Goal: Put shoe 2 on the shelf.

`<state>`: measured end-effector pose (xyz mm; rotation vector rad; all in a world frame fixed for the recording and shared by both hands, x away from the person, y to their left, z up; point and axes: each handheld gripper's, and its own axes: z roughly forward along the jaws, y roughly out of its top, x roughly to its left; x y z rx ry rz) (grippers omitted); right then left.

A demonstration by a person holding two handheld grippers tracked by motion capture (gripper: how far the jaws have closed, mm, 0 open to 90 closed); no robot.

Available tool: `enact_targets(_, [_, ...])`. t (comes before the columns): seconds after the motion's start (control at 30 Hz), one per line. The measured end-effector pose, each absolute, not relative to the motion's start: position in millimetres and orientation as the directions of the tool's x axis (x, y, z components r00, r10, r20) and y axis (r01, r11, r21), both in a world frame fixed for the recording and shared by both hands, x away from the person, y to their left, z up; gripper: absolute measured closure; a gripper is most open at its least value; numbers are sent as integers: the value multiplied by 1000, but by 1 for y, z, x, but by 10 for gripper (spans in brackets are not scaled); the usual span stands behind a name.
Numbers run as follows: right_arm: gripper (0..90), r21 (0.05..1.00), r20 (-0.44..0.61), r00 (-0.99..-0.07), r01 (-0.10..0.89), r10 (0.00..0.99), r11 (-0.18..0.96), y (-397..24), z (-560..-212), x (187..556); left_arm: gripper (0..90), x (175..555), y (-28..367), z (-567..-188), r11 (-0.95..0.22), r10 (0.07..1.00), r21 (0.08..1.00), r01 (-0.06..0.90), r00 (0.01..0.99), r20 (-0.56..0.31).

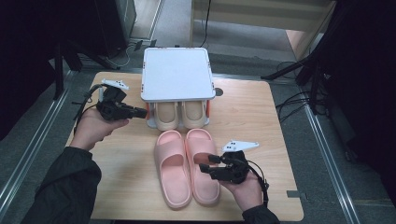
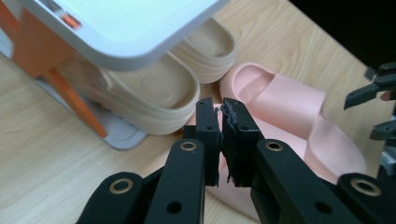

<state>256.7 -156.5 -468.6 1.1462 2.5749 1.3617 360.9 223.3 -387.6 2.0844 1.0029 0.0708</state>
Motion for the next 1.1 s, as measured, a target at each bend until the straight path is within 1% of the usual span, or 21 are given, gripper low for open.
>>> enact_targets(0.1, [456, 715, 313, -727, 604, 611, 352, -152, -472, 255, 842, 364, 224, -382, -350, 674, 687, 636, 681, -287])
enact_targets(0.3, [410, 704, 317, -709, 621, 630, 345, -139, -484, 252, 802, 361, 227, -391, -352, 672, 678, 646, 678, -297])
enact_targets(0.47, [401, 704, 277, -696, 616, 662, 353, -125, -494, 253, 777, 360, 231, -396, -351, 669, 670, 654, 676, -309])
enact_targets(0.57, [384, 704, 265, -686, 618, 677, 350, -116, -498, 255, 723, 361, 232, -396, -346, 677, 669, 658, 669, -307])
enact_targets(0.83, [363, 706, 276, -632, 644, 724, 293, -104, -505, 262, 699, 360, 237, -395, -334, 679, 679, 653, 667, -307])
enact_targets(0.9, [337, 705, 276, -611, 654, 742, 276, -97, -508, 265, 699, 360, 237, -394, -335, 681, 677, 655, 665, -306])
enact_targets(1.0, [333, 699, 298, -593, 669, 748, 252, -90, -513, 269, 701, 359, 238, -395, -327, 685, 677, 660, 659, -312])
enact_targets(1.1, [329, 710, 255, -572, 658, 780, 251, -84, -514, 268, 700, 359, 238, -396, -325, 687, 675, 663, 655, -313])
